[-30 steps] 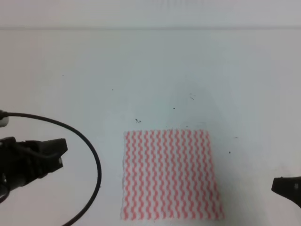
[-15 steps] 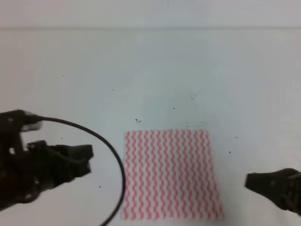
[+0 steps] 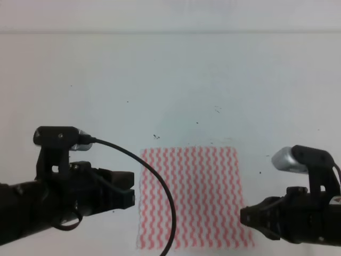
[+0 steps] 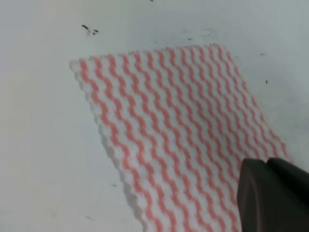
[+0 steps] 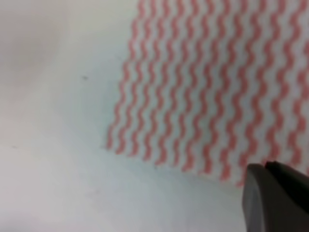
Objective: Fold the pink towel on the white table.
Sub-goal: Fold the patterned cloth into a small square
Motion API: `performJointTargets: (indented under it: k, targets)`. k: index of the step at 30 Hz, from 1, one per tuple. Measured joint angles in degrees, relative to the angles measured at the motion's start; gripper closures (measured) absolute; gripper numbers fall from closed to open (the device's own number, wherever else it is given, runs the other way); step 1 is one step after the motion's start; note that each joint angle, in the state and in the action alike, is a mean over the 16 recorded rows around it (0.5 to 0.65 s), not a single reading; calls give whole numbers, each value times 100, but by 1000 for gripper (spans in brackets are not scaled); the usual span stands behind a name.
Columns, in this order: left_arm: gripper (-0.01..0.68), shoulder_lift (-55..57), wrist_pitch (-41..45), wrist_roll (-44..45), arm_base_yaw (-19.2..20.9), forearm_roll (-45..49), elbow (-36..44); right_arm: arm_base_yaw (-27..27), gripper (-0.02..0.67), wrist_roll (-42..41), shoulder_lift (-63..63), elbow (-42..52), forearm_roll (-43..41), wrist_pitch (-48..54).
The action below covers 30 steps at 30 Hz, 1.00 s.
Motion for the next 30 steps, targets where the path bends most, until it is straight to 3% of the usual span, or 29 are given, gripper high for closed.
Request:
performJointTargets:
  k: [15,30]
  targets:
    - [676,71,-67,3,-4,129,-12,12,342,875,1001,-9,-472,87]
    - [675,8,3,5,-7,161,-10,11,328,1092,1539,-13,-619,-141]
